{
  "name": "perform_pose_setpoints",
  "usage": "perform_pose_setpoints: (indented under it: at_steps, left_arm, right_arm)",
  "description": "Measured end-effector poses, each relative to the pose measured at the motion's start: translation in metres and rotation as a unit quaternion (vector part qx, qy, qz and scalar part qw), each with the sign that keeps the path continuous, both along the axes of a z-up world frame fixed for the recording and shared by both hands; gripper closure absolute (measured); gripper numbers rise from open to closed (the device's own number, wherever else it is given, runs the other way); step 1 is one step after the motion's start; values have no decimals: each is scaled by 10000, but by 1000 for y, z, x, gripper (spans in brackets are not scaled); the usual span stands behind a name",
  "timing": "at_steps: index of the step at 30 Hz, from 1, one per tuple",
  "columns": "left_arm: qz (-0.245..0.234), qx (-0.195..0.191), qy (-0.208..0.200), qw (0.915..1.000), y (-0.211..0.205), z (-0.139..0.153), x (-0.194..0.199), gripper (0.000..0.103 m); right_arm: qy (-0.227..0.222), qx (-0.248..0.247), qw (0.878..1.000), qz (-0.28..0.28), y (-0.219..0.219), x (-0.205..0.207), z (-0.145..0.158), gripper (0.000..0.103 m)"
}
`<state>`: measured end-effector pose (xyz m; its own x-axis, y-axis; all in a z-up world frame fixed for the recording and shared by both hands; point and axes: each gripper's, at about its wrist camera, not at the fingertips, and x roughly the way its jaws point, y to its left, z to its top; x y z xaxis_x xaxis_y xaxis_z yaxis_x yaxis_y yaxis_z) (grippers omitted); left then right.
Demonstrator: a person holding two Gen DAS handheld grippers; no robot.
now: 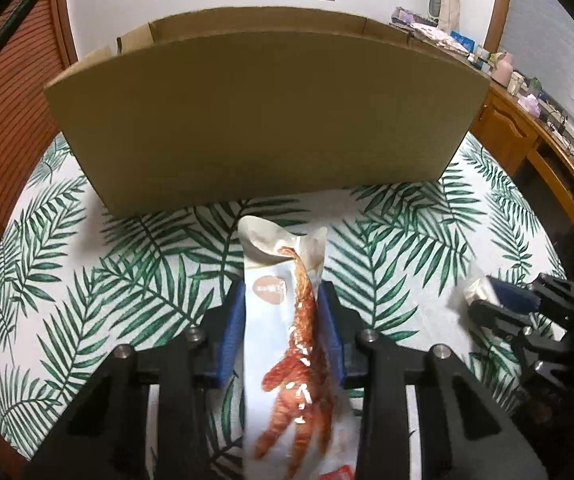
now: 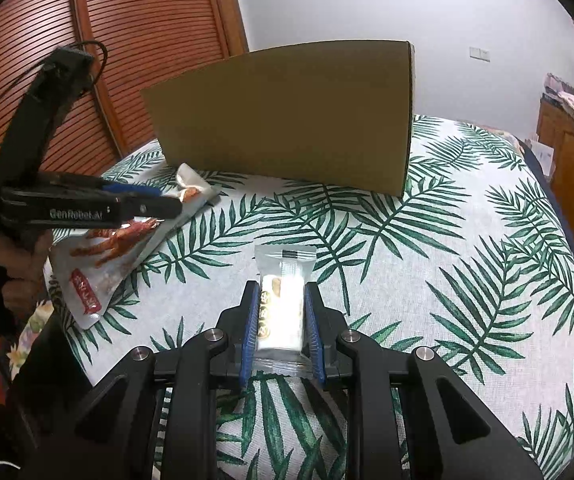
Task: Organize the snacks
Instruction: 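Close the left tool on the chicken-feet pack and lift it from the bed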
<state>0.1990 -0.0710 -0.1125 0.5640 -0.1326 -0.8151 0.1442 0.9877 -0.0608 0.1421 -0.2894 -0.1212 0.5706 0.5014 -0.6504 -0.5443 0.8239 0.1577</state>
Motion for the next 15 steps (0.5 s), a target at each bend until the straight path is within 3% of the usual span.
perform_pose_setpoints:
  at_steps: [7,15]
  left_arm:
    - [-74,-5,119,9999,-1,0,1,69]
    - [-242,146,474,9985,-10,-11,10,45]
  right_arm:
    - [4,2,10000,-1,-1,0,-1,82]
    - [-4,-9,10000,-1,-1,-1,-1,82]
